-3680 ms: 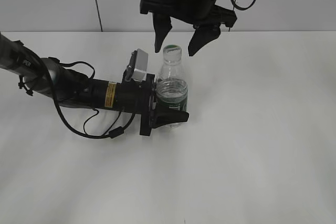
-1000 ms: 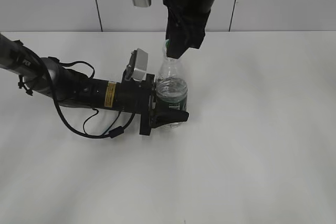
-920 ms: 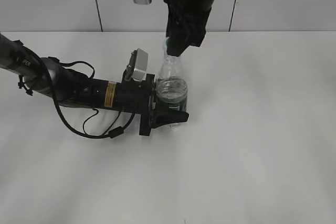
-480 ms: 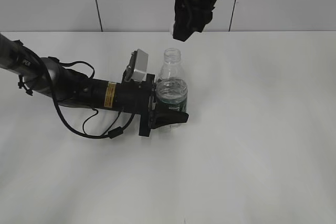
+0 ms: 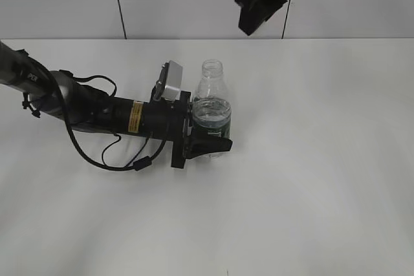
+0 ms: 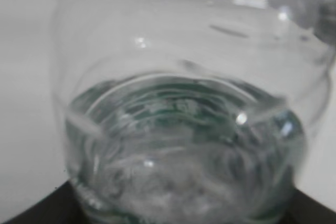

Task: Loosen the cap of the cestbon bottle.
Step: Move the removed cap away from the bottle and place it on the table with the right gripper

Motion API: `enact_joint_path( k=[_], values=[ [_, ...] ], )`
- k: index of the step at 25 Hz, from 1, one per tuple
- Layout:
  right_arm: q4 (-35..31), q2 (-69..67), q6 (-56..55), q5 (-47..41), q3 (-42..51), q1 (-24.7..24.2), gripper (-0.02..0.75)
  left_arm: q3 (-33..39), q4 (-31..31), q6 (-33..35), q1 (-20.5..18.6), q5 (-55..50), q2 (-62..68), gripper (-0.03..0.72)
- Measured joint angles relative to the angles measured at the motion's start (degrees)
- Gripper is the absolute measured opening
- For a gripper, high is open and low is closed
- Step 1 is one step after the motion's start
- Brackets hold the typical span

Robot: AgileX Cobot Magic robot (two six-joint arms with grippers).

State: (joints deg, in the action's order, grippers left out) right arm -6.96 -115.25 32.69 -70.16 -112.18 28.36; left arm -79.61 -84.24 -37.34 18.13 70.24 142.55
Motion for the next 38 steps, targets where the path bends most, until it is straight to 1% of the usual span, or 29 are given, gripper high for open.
enact_joint_path(
  k=[4,6,10,15,18,21,27,32,38],
  values=[
    [-4.5,0.28,-6.62,0.07,2.14,-7.37,0.288,0.0,-0.06,0.0,0.0,0.0,0.0,0.41],
    [-5.06,0.28,-9.3,0.07,5.09,-10.71,0.288,0.0,-0.11,0.0,-0.07,0.05,0.0,0.41],
    [-5.19,0.28,-12.6,0.64,12.3,-15.56,0.288,0.0,-0.11,0.0,-0.07,0.12,0.0,0.41],
    [-5.32,0.28,-17.0,9.57,23.4,-19.49,0.288,0.0,-0.11,0.0,-0.07,0.12,0.0,0.41],
    [-4.74,0.28,-19.73,15.93,30.07,-20.26,0.287,0.0,-0.12,0.0,-0.07,0.18,0.0,0.41],
    [-2.84,0.28,-22.77,21.28,35.22,-20.31,0.287,0.0,-0.12,0.0,-0.07,0.18,0.0,0.41],
    [-2.28,0.28,-25.95,31.11,39.43,-20.31,0.287,0.0,-0.17,0.0,-0.07,0.18,0.0,0.41],
    [-2.28,0.28,-27.07,35.44,40.78,-20.31,0.287,0.0,-0.17,0.0,-0.07,0.18,0.0,0.41],
    [-2.26,0.16,-28.09,36.44,40.82,-20.31,0.287,0.0,-0.17,0.0,-0.07,0.18,0.0,0.41]
  ],
)
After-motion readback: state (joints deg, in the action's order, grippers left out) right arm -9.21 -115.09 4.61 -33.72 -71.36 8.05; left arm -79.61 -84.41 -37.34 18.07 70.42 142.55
